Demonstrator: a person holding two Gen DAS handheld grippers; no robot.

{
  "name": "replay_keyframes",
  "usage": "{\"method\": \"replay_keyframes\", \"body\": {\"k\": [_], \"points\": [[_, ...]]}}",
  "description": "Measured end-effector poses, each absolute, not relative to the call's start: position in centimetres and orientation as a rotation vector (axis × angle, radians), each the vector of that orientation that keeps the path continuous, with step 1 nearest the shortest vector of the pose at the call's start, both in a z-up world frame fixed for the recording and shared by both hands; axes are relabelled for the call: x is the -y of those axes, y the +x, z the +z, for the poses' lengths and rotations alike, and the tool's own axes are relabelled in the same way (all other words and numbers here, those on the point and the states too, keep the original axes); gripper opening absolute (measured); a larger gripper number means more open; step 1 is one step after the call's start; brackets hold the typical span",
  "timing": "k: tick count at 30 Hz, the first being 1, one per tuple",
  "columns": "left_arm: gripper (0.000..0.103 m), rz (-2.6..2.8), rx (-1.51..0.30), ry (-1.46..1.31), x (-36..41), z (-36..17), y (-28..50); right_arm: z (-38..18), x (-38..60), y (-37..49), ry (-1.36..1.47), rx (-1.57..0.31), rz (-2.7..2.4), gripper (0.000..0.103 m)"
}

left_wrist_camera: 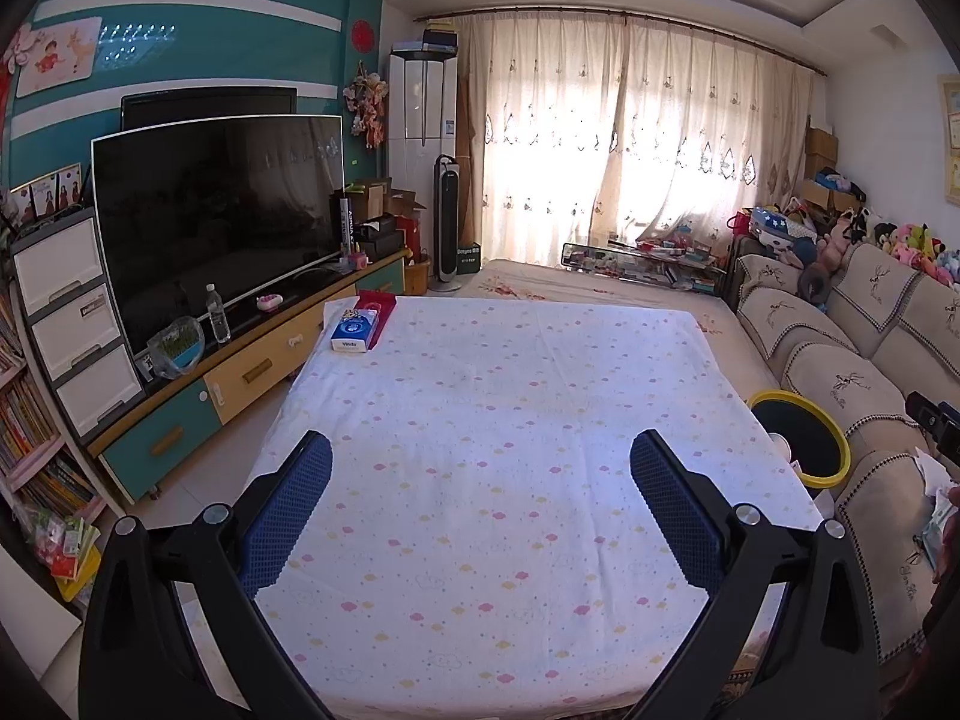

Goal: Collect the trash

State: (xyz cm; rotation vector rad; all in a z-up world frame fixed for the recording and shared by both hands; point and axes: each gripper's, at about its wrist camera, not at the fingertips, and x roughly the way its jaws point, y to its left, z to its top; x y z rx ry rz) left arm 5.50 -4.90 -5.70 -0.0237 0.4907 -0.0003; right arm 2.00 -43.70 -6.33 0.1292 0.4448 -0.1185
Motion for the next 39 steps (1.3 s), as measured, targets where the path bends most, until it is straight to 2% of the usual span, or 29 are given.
{"method": "replay_keyframes", "body": {"k": [39], "points": [[0.098, 0.001, -0.527, -0.015, 4.8, -6.8, 6.5, -7.7, 43.4, 2.3, 0.134, -0.459, -0.115, 0.096]]}}
